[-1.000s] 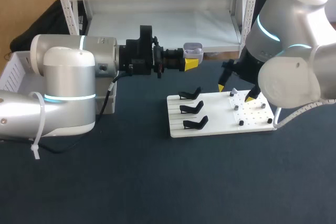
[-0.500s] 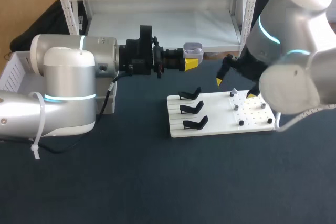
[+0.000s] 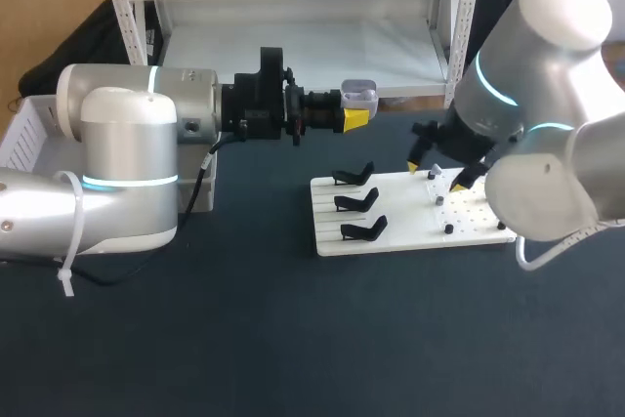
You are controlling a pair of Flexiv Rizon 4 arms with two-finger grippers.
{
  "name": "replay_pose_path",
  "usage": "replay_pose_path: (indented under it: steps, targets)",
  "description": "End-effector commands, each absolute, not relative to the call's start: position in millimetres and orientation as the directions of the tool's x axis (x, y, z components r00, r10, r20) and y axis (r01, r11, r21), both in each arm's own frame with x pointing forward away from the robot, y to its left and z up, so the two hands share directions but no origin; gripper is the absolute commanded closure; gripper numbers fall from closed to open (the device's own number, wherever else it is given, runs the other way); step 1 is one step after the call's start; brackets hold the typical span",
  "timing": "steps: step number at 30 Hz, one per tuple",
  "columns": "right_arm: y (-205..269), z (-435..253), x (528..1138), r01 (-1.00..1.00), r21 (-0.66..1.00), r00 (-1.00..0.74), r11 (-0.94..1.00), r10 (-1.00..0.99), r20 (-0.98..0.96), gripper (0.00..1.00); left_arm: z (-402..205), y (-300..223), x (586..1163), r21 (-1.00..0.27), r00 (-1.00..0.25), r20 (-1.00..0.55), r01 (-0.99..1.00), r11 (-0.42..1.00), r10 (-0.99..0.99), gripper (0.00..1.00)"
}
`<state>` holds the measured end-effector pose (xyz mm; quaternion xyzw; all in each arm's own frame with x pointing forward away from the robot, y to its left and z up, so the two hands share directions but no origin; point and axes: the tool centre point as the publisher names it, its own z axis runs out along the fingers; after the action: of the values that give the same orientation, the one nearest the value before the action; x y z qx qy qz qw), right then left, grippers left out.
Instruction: Pick up each earbud case from the left stands, insert the matching earbuds, close the lid, and place the case in the box.
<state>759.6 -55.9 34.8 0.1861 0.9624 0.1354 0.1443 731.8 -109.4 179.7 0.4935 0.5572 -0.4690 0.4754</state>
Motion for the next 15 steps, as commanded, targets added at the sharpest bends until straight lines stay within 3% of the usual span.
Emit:
replay_pose_path:
  steps: [1, 15]
  targets:
    - [-55.3, 37.1, 763.6, 0.318, 0.308, -0.900, 0.897, 0.387, -0.199, 0.48, 179.3, -109.2, 731.5, -0.052, -0.060, -0.993, 0.996, 0.074, 0.102, 1.00]
    - [-55.3, 36.4, 769.2, 0.321, 0.303, -0.915, 0.898, 0.377, -0.148, 0.53, 179.3, -109.2, 731.5, -0.052, -0.060, -0.993, 0.996, 0.074, 0.102, 1.00]
